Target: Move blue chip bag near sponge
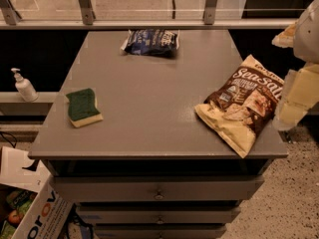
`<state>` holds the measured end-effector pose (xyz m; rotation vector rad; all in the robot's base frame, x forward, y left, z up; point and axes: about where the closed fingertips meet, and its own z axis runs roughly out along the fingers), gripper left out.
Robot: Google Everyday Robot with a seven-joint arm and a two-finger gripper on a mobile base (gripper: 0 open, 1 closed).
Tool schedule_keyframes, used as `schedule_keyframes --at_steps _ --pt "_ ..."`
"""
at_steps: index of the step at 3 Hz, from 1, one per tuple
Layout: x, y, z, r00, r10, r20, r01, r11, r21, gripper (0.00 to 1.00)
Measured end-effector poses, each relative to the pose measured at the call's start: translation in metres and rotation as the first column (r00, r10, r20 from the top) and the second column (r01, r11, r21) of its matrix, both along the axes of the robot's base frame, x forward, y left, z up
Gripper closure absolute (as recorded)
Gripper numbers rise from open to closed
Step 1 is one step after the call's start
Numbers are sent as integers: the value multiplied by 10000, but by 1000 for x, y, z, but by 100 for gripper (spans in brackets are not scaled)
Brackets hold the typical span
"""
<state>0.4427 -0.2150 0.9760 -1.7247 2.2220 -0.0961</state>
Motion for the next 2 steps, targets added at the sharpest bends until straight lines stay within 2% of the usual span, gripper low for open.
schedule_keyframes --at_steps 1,2 --pt "59 20 -4 9963 543 659 -591 9955 741 0" --pt "106 35 -10 9904 843 1093 -997 9845 1442 0"
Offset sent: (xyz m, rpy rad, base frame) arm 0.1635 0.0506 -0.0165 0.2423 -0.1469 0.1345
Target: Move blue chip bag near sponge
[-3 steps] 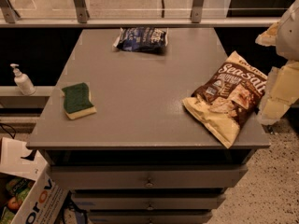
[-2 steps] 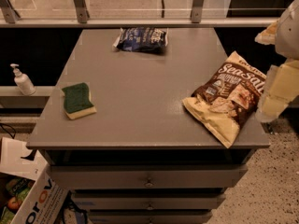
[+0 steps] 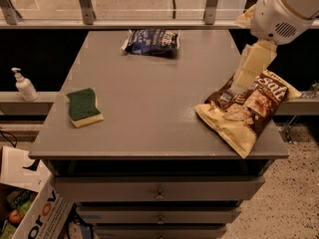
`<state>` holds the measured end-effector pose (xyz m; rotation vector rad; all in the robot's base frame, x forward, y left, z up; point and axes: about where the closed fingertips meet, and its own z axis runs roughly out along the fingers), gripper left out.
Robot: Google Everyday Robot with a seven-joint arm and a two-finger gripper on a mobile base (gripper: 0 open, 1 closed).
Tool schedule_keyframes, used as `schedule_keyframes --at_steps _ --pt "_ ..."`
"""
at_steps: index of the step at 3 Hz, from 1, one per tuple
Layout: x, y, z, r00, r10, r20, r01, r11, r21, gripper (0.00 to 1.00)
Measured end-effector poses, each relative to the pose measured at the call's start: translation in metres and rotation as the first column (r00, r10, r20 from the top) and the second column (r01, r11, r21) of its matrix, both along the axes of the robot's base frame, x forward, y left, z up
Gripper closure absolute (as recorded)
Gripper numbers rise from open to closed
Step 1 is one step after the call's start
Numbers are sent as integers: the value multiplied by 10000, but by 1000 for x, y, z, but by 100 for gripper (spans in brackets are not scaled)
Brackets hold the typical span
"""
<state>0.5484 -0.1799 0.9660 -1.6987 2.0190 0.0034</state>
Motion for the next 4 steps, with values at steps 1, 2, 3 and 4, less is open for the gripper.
schedule_keyframes --at_steps 1,2,3,4 --pt "41 15 -8 9996 165 226 -179 9979 630 0" --pt "41 15 -8 9996 166 225 -180 9979 630 0" --pt "49 21 -22 9999 -62 105 47 9911 1327 0" --pt "67 32 -37 9996 -201 212 148 9739 2267 0"
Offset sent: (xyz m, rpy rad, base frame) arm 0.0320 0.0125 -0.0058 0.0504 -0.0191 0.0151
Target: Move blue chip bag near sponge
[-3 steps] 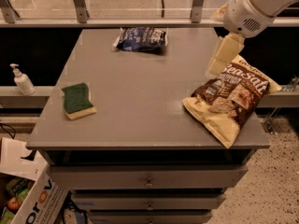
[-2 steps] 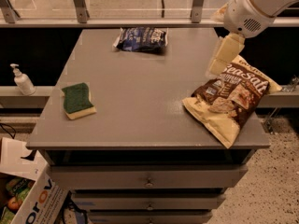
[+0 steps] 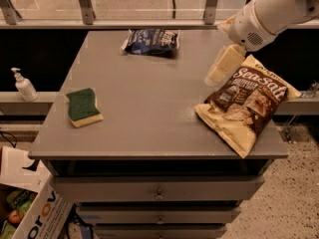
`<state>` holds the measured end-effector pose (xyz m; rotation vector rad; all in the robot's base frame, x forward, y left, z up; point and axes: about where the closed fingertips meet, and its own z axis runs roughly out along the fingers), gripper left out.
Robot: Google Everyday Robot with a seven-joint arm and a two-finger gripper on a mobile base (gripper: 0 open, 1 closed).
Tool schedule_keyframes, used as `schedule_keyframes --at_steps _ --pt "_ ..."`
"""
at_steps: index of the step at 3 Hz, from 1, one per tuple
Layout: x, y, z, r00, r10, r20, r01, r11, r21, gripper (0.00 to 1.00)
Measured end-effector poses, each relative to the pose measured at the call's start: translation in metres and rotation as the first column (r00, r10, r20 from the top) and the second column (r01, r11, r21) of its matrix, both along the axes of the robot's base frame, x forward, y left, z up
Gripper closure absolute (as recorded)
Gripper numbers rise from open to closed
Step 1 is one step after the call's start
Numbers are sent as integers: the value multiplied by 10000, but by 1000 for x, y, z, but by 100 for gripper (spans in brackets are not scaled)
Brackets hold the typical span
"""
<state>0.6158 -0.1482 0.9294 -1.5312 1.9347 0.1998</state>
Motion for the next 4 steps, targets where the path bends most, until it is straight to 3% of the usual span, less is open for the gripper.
schedule_keyframes --at_steps 1,2,4 --pt "26 7 -5 9997 -162 193 141 9947 1016 0" --pt "58 14 -6 9990 -415 164 363 9694 2429 0" --pt "119 39 -26 9945 -758 -728 1016 8701 4823 0"
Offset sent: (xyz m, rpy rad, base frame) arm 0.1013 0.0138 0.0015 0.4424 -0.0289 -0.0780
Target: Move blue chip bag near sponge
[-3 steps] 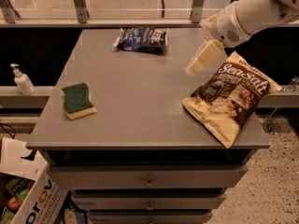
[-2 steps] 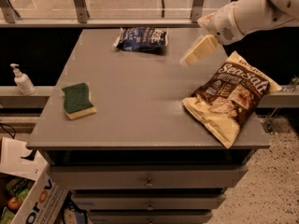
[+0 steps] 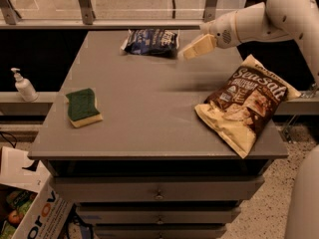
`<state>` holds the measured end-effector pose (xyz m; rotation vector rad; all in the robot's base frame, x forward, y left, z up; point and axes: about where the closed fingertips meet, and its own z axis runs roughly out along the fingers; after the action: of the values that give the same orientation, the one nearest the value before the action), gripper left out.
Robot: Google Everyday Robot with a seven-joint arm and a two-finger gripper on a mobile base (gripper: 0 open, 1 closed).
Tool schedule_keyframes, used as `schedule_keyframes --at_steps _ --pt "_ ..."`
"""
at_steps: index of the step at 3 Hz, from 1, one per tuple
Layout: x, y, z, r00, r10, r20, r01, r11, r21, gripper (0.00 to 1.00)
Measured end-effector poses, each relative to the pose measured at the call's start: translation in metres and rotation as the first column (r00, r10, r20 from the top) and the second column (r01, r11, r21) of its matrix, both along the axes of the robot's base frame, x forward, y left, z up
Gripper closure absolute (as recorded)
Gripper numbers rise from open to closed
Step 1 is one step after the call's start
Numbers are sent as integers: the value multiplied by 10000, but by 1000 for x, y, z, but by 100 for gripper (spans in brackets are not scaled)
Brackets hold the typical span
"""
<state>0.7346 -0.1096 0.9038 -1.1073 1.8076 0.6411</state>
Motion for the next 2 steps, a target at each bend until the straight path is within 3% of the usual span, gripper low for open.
schedule_keyframes --at_steps 1,2 --pt "21 20 1 9997 -135 216 128 9994 323 0" --pt "41 40 0 9974 -478 543 477 9989 23 0"
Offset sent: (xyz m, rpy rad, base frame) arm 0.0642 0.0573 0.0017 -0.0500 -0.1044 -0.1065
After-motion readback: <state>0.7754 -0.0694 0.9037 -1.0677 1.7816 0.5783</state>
